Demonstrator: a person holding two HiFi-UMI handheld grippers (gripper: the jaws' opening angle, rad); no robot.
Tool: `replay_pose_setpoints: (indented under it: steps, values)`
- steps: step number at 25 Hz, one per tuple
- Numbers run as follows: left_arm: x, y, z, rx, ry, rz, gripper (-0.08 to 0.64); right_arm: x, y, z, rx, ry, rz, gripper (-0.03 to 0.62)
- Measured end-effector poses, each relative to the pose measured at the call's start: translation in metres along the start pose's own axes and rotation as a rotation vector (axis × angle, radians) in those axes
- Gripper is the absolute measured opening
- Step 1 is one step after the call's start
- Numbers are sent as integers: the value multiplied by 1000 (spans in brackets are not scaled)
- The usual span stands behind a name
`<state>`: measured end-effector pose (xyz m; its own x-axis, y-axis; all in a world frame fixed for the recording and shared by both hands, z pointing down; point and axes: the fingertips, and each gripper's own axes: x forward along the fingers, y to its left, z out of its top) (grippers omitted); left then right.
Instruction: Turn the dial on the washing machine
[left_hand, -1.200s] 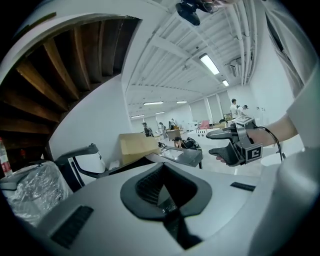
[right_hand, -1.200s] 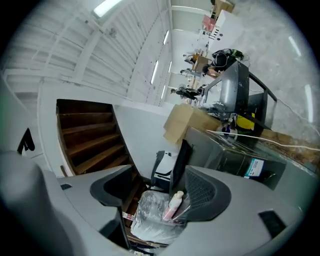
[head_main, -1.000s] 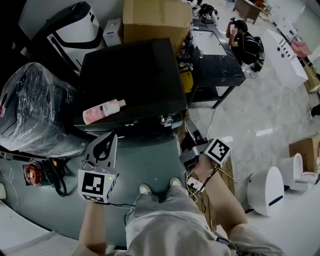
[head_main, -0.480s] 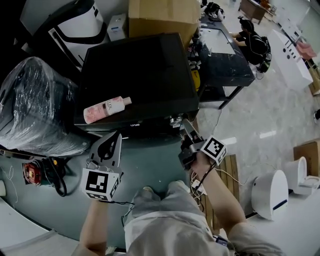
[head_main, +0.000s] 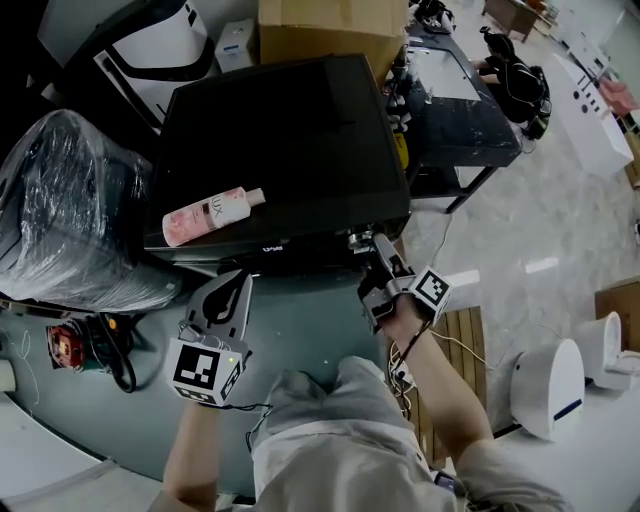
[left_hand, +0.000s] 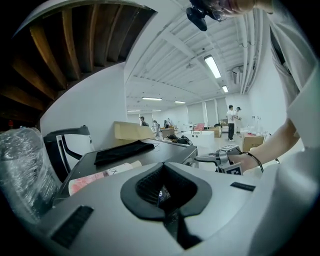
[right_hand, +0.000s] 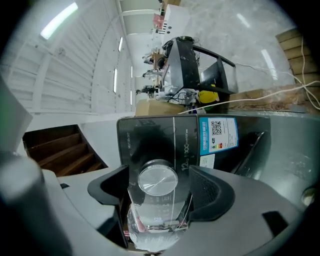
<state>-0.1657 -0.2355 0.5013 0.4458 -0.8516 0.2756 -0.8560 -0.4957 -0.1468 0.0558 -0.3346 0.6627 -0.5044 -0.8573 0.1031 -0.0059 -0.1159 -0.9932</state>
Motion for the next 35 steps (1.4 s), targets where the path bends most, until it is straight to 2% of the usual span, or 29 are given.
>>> replay_pose_setpoints:
  steps: [8, 11, 12, 15, 21, 26, 32, 35]
  values:
    - [5, 3, -12, -21, 27, -8, 18, 19, -3, -7, 43, 18, 47, 373]
    - [2, 2, -15, -21, 34, -18, 18, 18, -1, -6, 9, 37, 56, 360]
    - [1, 3, -17, -26, 38, -19, 18, 18, 0, -6, -18, 43, 57, 330]
    - [-2, 8, -20, -50, 47, 9, 18, 18, 4, -6, -148, 67, 36, 285]
    - [-4, 21, -16, -70, 56, 59, 18, 20, 10, -8, -465, 115, -74, 285]
    - [-10, 19, -17, -86, 66, 55, 18, 20, 11, -10, -626, 127, -141, 287]
    - [-17, 21, -11, -85, 44, 53, 18, 23, 11, -15, -900, 130, -233, 293]
    - [-22, 25, -9, -88, 41, 60, 18, 22, 11, -15, -940, 125, -259, 293]
